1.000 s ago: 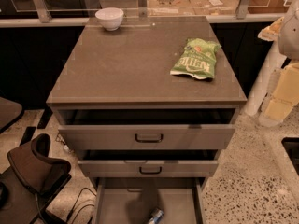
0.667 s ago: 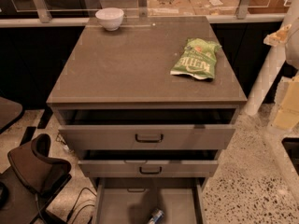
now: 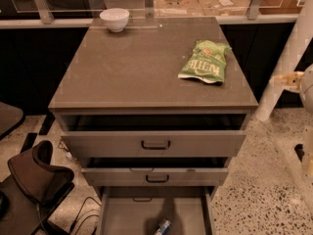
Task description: Pick redbull can from bottom drawer and place on counter
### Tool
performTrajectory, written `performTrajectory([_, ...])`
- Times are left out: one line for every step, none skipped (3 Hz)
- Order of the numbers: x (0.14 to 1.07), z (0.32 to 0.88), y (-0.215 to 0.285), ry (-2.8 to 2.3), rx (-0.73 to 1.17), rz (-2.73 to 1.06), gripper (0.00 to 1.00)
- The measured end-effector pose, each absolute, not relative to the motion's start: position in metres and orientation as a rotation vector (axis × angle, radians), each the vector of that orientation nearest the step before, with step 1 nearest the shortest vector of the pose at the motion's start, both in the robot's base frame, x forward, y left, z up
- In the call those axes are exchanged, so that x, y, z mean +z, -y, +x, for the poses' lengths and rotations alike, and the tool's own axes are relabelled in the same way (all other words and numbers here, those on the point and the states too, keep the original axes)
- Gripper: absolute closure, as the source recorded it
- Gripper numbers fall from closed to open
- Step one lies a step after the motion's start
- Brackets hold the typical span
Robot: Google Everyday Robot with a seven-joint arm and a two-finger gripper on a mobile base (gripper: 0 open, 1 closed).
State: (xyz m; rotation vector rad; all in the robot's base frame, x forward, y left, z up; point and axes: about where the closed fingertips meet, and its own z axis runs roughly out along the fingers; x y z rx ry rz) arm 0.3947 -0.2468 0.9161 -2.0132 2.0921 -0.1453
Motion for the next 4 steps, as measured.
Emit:
performTrajectory([0.891,0.377,0.247,-1.951,-0.033,-2.184,0.0])
performTrajectory([0.861,0.361,0.241,-1.77,0.069,-2.327,0.0])
performTrajectory([0.862,0.36,0.24,-1.671,0.051,-2.397,0.0])
performTrajectory([0.862,0.36,0.24,-1.671,0.051,-2.397,0.0])
